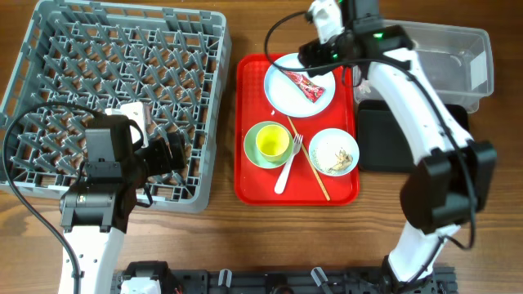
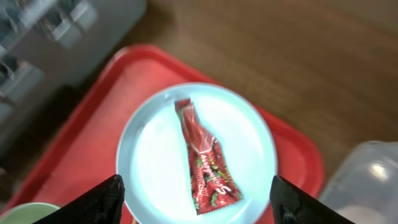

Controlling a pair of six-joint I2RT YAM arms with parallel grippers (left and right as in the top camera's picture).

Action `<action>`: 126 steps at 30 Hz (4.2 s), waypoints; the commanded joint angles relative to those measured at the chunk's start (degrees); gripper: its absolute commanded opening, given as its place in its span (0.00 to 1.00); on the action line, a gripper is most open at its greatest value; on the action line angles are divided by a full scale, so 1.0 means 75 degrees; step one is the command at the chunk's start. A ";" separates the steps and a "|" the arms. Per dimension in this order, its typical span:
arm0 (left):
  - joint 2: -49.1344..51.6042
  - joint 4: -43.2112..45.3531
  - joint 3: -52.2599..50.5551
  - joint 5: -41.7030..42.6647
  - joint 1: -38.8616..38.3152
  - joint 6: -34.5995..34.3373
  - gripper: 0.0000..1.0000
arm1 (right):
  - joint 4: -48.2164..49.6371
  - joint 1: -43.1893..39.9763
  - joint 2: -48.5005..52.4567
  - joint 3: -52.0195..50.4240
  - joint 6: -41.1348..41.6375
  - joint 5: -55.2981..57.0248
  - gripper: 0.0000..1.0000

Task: Sort waste into correct bins and load items into the dishwasher rack
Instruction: 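Carry the wrapper to the clear plastic bin and release it, then grasp the blue bowl of rice with the right gripper, then tip the blue bowl over the black tray to dump the rice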

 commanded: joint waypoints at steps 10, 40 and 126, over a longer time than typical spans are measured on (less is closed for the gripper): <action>-0.0012 0.0003 0.0160 0.0149 0.0052 0.0096 1.00 | 0.0087 0.0131 0.2192 -0.0061 -0.0131 0.0090 0.75; -0.0012 0.0000 0.0160 0.0149 0.0052 0.0096 1.00 | -0.0463 -0.2276 -0.0469 -0.0265 0.4983 0.1338 0.66; -0.0012 0.0006 0.0160 0.0149 0.0052 0.0096 1.00 | -0.0839 -0.2480 -0.3733 -0.4377 0.3075 -0.3212 0.04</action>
